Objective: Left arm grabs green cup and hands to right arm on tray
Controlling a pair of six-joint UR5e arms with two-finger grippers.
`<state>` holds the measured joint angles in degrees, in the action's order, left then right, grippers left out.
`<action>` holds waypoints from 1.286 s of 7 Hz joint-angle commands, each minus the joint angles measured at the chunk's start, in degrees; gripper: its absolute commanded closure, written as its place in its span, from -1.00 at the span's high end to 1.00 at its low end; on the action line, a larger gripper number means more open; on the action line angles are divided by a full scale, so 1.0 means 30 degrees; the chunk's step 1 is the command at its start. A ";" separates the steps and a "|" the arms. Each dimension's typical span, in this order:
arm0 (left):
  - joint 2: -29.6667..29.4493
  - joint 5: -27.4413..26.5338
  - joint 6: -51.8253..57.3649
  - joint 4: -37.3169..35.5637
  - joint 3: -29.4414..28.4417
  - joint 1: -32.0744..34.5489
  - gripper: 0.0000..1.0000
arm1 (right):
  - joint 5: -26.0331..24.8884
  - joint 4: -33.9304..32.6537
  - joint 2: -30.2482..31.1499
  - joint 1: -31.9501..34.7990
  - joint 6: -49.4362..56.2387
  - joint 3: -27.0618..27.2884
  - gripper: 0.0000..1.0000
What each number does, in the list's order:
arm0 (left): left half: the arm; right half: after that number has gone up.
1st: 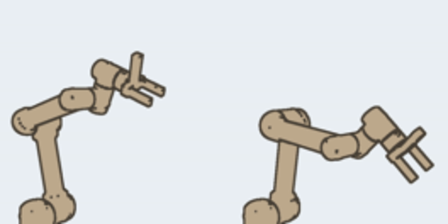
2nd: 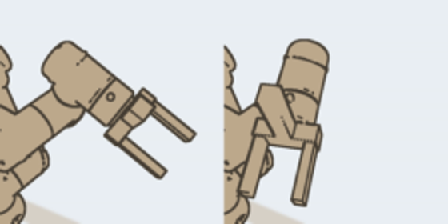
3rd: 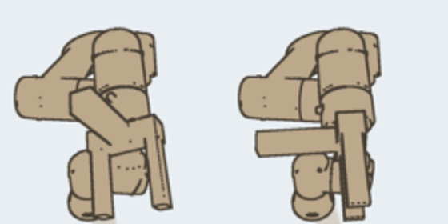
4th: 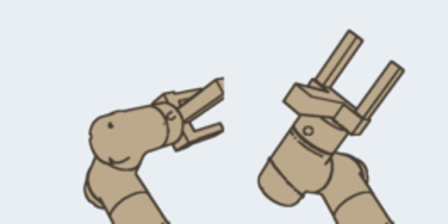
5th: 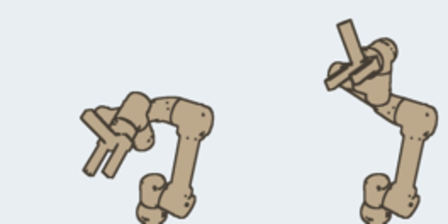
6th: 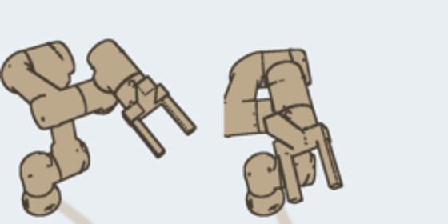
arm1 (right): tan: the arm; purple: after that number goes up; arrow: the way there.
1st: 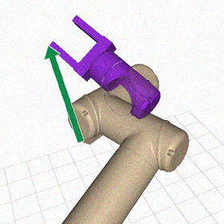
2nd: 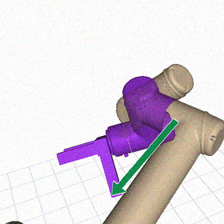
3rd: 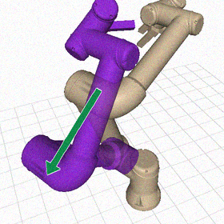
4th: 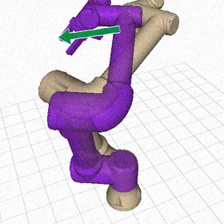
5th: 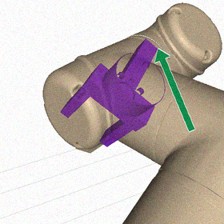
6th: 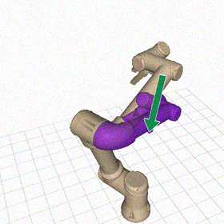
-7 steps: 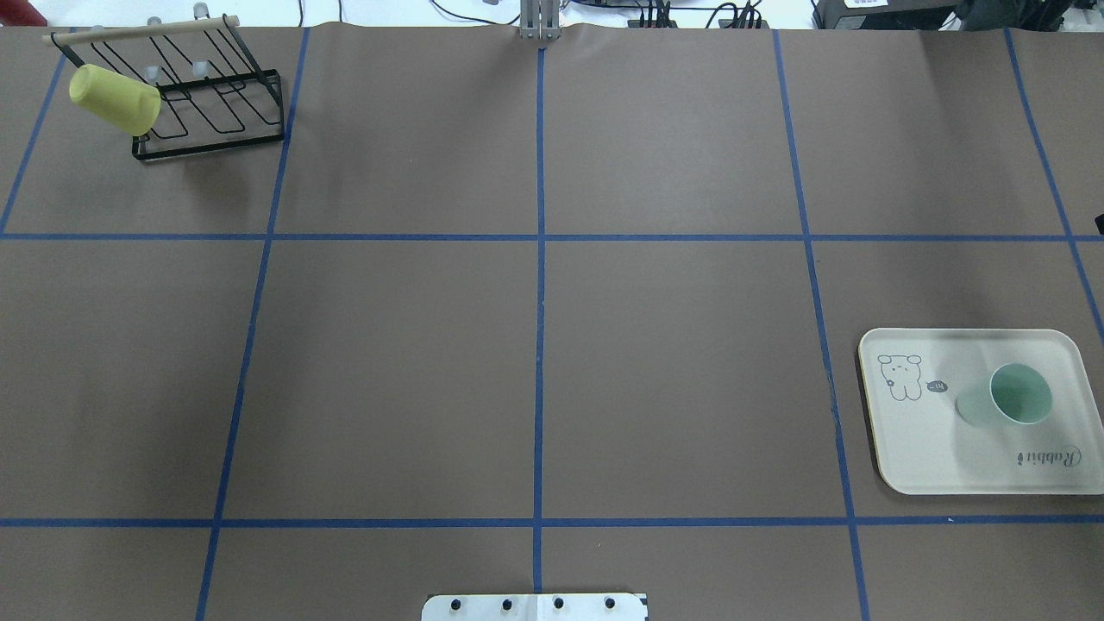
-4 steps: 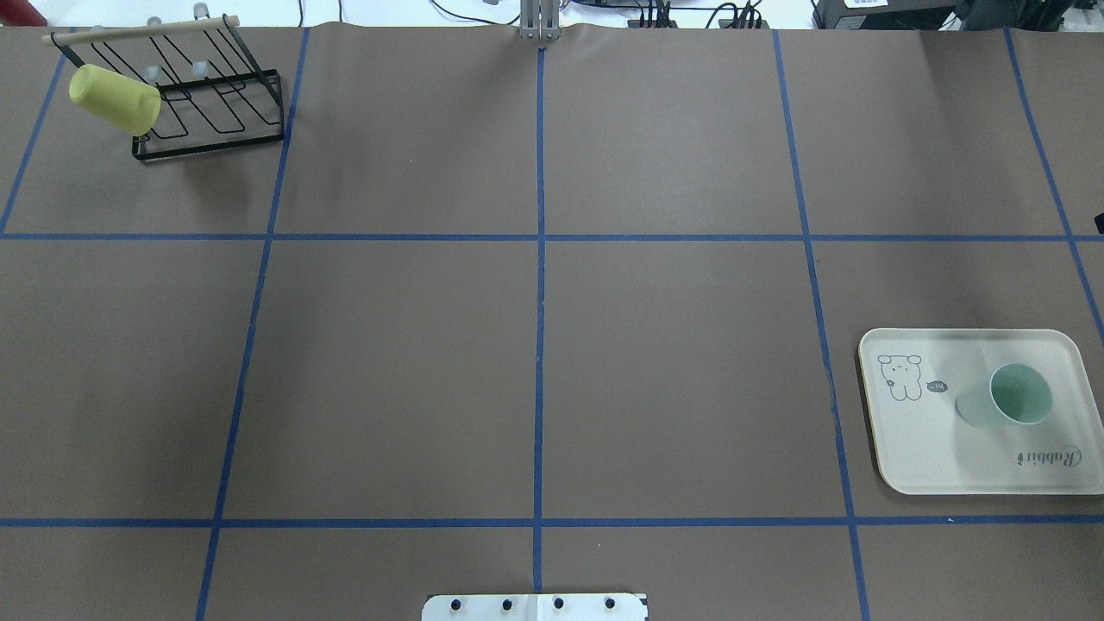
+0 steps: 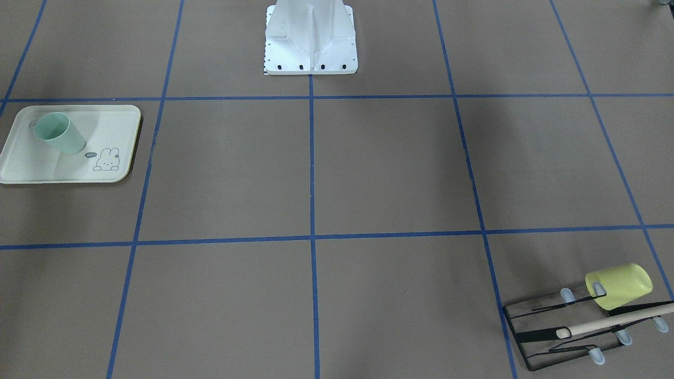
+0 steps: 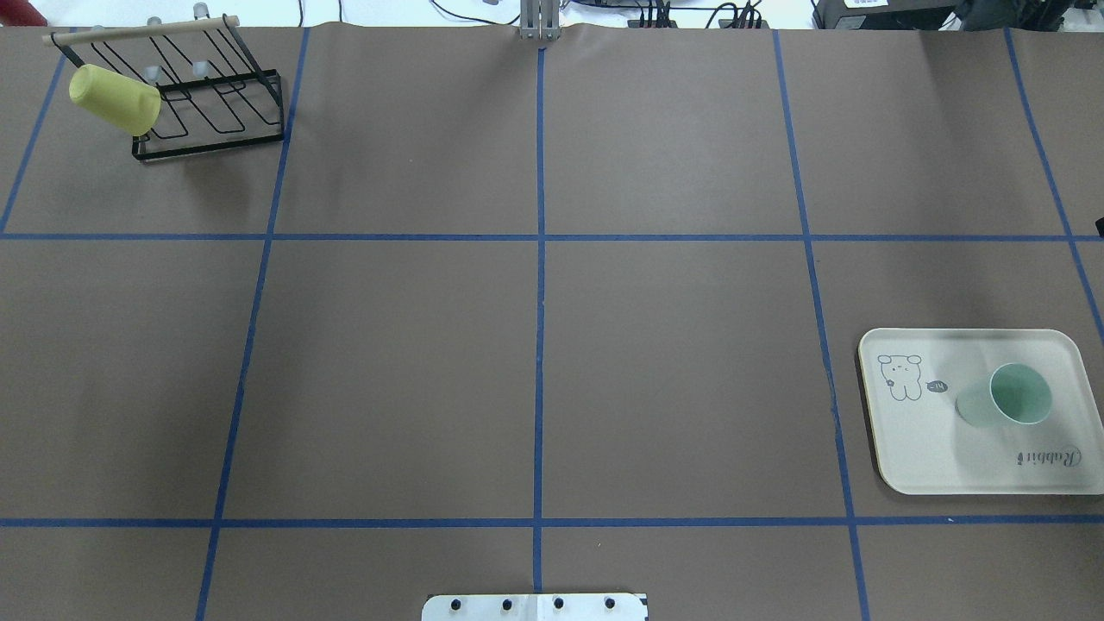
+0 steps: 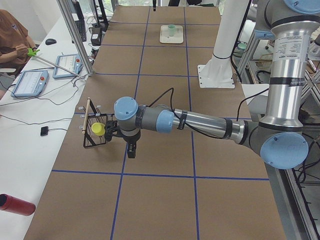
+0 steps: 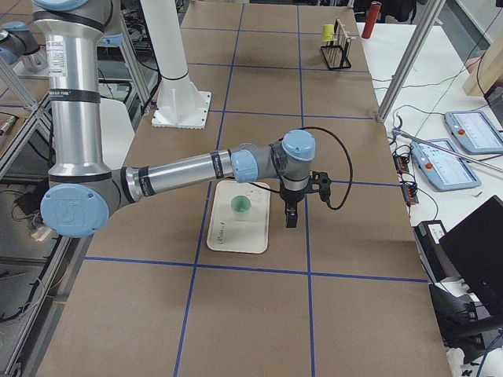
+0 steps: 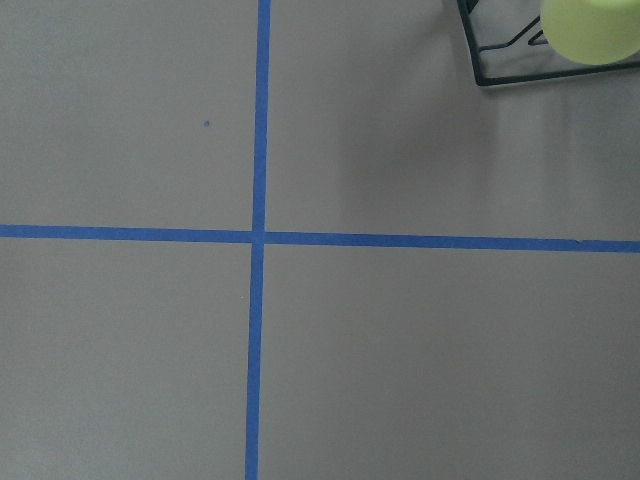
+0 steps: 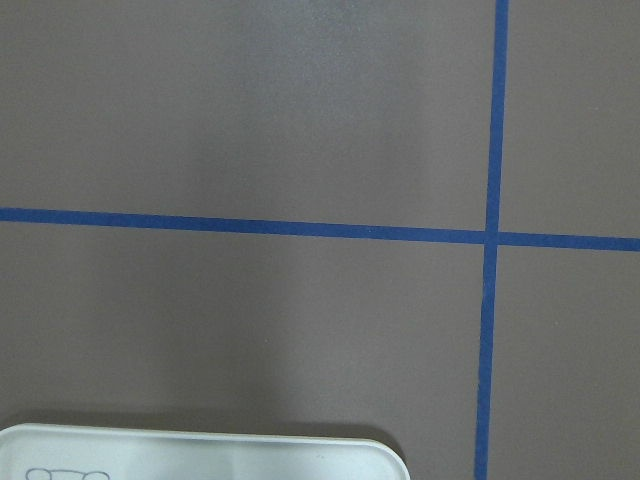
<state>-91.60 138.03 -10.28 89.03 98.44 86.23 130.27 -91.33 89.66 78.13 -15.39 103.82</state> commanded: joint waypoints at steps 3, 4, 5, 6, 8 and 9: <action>-0.0025 0.0016 0.0028 0.0000 -0.0119 -0.0032 1.00 | 0.0461 -0.0026 -0.0269 0.0000 0.0032 -0.0064 0.99; -0.0025 -0.0013 0.0086 0.0000 -0.0090 -0.0061 1.00 | 0.0462 -0.0026 -0.0298 0.0000 0.0033 -0.0064 0.99; -0.0025 -0.0042 0.0116 0.0000 -0.0119 -0.0032 1.00 | 0.0462 -0.0026 -0.0298 0.0000 0.0004 -0.0064 0.99; -0.0025 -0.0014 0.0116 0.0029 -0.0090 -0.0032 1.00 | 0.0578 0.0003 -0.0298 0.0000 0.0003 -0.0064 0.99; 0.0005 -0.0013 0.0116 0.0029 -0.0032 -0.0032 1.00 | 0.0580 0.0003 -0.0298 0.0000 0.0003 -0.0064 0.99; 0.0005 -0.0042 0.0116 0.0029 0.0027 -0.0032 1.00 | 0.0580 0.0003 -0.0298 0.0000 0.0032 -0.0122 0.99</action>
<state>-91.59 137.97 -9.93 89.12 98.31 86.13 132.02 -91.32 88.77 78.14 -15.36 103.57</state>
